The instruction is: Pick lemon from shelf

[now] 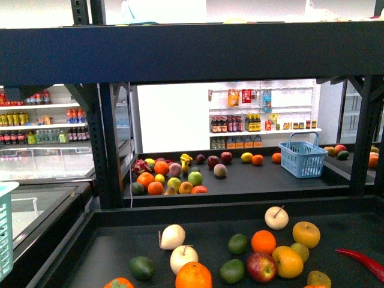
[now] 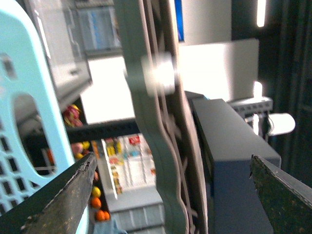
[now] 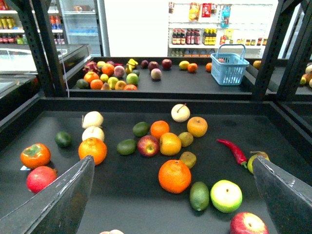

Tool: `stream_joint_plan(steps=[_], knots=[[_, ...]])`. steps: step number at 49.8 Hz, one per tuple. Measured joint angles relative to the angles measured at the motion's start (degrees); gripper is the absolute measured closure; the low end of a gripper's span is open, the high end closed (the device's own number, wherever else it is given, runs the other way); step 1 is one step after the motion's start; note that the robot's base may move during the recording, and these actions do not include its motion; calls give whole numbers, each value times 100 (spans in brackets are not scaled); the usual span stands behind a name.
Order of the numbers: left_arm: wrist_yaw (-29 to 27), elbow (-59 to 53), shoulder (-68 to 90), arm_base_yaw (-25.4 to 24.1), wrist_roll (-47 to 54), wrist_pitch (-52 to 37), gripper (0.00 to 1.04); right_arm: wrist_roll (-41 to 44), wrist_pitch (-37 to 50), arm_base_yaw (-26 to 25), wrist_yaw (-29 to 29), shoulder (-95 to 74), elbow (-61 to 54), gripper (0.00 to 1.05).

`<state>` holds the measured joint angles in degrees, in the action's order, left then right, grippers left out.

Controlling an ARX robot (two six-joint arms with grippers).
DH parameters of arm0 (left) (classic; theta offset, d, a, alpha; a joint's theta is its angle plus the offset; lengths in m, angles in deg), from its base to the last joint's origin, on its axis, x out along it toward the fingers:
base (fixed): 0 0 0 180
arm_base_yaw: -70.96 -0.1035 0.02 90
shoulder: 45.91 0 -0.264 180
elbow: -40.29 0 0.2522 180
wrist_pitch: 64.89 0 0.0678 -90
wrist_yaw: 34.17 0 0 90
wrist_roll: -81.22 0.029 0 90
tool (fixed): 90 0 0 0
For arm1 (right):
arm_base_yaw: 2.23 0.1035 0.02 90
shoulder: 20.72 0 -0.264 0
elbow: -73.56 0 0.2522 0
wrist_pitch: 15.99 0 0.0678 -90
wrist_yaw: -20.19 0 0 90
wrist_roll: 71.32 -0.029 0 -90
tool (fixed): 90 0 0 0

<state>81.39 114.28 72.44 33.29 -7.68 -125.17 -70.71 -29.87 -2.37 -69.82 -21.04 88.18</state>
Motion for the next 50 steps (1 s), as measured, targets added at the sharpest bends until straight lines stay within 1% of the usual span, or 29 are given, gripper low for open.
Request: stream_joint_plan(steps=[4,10,12,17,22,24,25,28,29,32,34,36,39,41,43,45,47,48,50], knots=[[-42,-111,-313,-229,315,446,8,0,0,0,2,0,0,7],[94,-293,-1001,-173,1051,1572,8,0,0,2,20,0,0,7],[105,-350,-1172,-151,1226,1816,8,0,0,2,15,0,0,7],[-2,-470,-1775,-79,1895,2785,8,0,0,2,17,0,0,7],[-461,-573,-2459,-68,2892,3978,8,0,0,2,17,0,0,7],[-612,-678,-2787,-68,3475,4461,8,0,0,2,17,0,0,7],[-636,-710,-2872,-68,3541,4572,8,0,0,2,20,0,0,7],[-776,-931,-3429,-22,4376,5241,8,0,0,2,17,0,0,7],[-778,-973,-3532,-7,4586,5340,8,0,0,2,17,0,0,7],[-793,-1248,-4199,173,5412,5923,8,0,0,2,17,0,0,7],[-761,-1478,-4813,402,6000,6365,8,0,0,2,20,0,0,7],[-835,-1744,-5639,800,6575,6951,8,0,0,2,20,0,0,7],[-1198,-1965,-6756,1534,6966,7748,8,0,0,2,17,0,0,7],[-1659,-2061,-7506,2243,7141,8113,9,0,0,2,17,0,0,7],[-2275,-2396,-8218,3064,7742,7753,19,0,0,2,17,0,0,7],[-2402,-2614,-8668,3460,8052,7744,26,0,0,2,17,0,0,7],[-2415,-2837,-9073,3648,8334,7849,33,0,0,2,17,0,0,7],[-2422,-2889,-9165,3672,8380,7884,35,0,0,2,17,0,0,7],[-2490,-3099,-9525,3718,8524,8096,42,0,0,2,17,2,0,7]])
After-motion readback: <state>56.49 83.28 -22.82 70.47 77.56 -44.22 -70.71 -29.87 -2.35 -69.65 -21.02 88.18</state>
